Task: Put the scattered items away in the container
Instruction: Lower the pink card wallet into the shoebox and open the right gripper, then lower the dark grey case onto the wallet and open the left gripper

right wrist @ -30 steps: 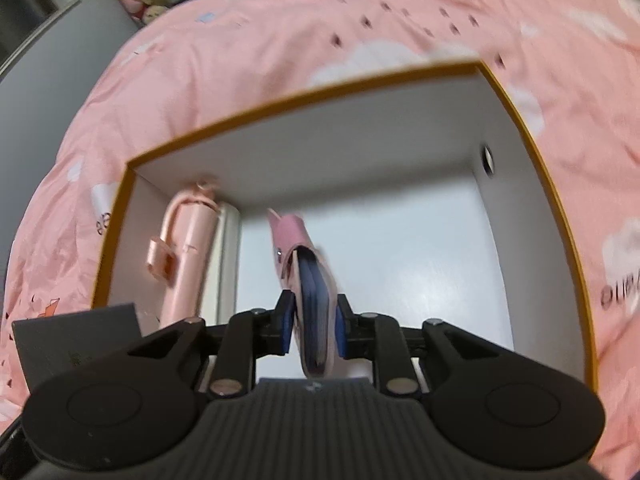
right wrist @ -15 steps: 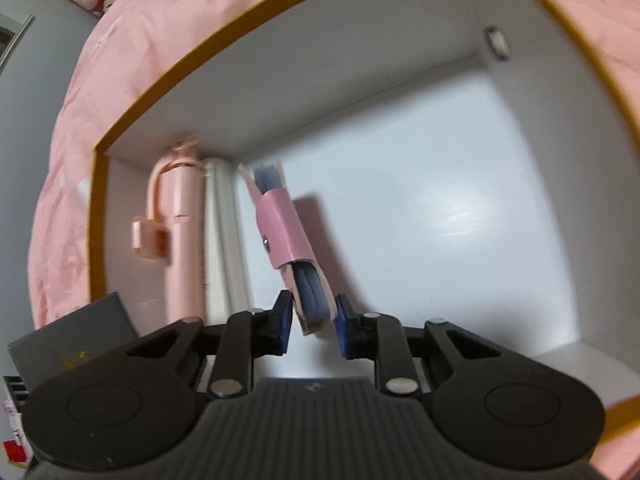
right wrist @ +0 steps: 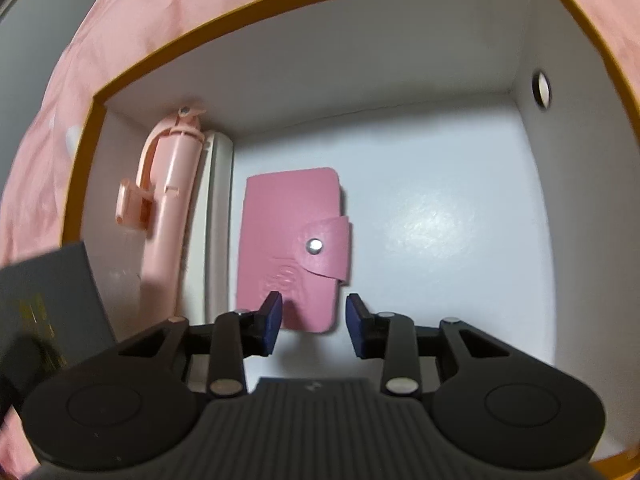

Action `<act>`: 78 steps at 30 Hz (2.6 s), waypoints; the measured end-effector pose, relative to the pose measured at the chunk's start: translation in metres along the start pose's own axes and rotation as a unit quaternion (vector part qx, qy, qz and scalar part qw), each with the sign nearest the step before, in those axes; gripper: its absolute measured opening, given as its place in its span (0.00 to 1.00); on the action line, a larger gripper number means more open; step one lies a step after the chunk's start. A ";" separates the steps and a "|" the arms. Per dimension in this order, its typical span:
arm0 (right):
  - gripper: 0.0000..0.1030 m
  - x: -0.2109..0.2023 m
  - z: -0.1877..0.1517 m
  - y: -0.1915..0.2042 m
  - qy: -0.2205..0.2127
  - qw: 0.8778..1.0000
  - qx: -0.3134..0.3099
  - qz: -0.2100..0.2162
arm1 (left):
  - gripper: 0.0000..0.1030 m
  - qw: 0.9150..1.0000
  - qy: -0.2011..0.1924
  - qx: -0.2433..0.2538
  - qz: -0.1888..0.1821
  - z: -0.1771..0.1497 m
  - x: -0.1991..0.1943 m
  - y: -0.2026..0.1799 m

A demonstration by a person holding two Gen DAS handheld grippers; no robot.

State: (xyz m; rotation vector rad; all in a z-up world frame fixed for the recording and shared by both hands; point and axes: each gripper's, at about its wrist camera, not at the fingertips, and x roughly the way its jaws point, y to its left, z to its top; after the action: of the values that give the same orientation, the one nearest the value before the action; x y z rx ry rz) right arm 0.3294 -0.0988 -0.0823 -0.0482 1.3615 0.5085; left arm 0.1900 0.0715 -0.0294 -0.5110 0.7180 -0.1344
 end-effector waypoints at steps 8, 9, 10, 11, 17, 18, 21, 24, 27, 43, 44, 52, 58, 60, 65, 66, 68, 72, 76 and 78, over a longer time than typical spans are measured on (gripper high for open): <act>0.55 0.008 0.005 0.023 0.070 0.980 -0.184 -0.029 | 0.37 1.000 0.004 0.013 0.001 0.003 0.008 -0.005; 0.55 0.011 0.006 0.026 0.078 0.977 -0.195 -0.029 | 0.37 1.000 0.002 0.013 0.005 0.004 0.008 -0.005; 0.55 0.014 0.007 0.029 0.085 0.974 -0.208 -0.029 | 0.37 1.000 0.001 0.012 0.009 0.005 0.009 -0.003; 0.54 0.016 0.008 0.033 0.088 0.971 -0.222 -0.031 | 0.37 1.000 0.002 0.011 0.010 0.006 0.010 -0.002; 0.50 0.025 0.022 0.051 0.084 0.956 -0.278 -0.046 | 0.37 1.000 0.005 0.010 0.012 0.010 0.016 0.001; 0.49 0.026 0.024 0.053 0.081 0.955 -0.282 -0.044 | 0.37 1.000 0.005 0.010 0.012 0.011 0.017 0.001; 0.46 0.025 0.029 0.057 0.063 0.947 -0.313 -0.044 | 0.37 1.000 0.008 0.011 0.011 0.013 0.019 0.002; 0.40 0.025 0.031 0.060 0.047 0.933 -0.353 -0.044 | 0.37 1.000 0.015 0.010 0.006 0.015 0.023 0.004; 0.40 0.028 0.034 0.059 0.039 0.927 -0.371 -0.044 | 0.37 1.000 0.019 0.017 0.002 0.018 0.028 0.002; 0.40 -0.019 0.040 0.008 -0.014 0.942 -0.333 -0.032 | 0.37 0.992 0.106 0.047 -0.052 0.044 0.107 -0.021; 0.40 -0.024 0.040 0.003 -0.016 0.944 -0.328 -0.030 | 0.37 0.991 0.109 0.050 -0.053 0.045 0.113 -0.024; 0.41 -0.012 0.020 0.004 -0.027 0.950 -0.312 0.006 | 0.37 0.988 0.141 0.031 -0.060 0.047 0.160 -0.032; 0.49 0.001 0.034 0.009 -0.041 0.953 -0.299 0.033 | 0.37 0.985 0.155 0.017 -0.078 0.044 0.178 -0.027; 0.49 0.005 0.038 0.010 -0.045 0.954 -0.296 0.031 | 0.37 0.984 0.159 0.020 -0.078 0.044 0.182 -0.028; 0.48 0.014 0.045 0.010 -0.058 0.956 -0.285 0.036 | 0.38 0.983 0.164 0.049 -0.072 0.043 0.181 -0.032; 0.46 0.015 0.046 0.010 -0.057 0.956 -0.286 0.039 | 0.38 0.982 0.164 0.054 -0.070 0.043 0.180 -0.032; 0.45 0.018 0.047 0.010 -0.051 0.957 -0.283 0.045 | 0.38 0.982 0.167 0.059 -0.069 0.043 0.178 -0.032; 0.44 0.022 0.045 0.012 -0.052 0.954 -0.292 0.042 | 0.49 0.980 0.174 0.072 -0.064 0.045 0.172 -0.033; 0.44 0.023 0.046 0.011 -0.053 0.955 -0.289 0.035 | 0.53 0.979 0.169 0.093 -0.065 0.044 0.161 -0.037; 0.43 0.024 0.046 0.010 -0.051 0.957 -0.285 0.034 | 0.58 0.980 0.162 0.098 -0.061 0.044 0.154 -0.038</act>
State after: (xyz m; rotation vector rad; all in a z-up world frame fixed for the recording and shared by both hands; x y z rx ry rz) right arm 0.3712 -0.0676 -0.0923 -0.4428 1.0820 0.9376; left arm 0.3368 0.0119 -0.0746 -0.3463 0.9803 -0.4062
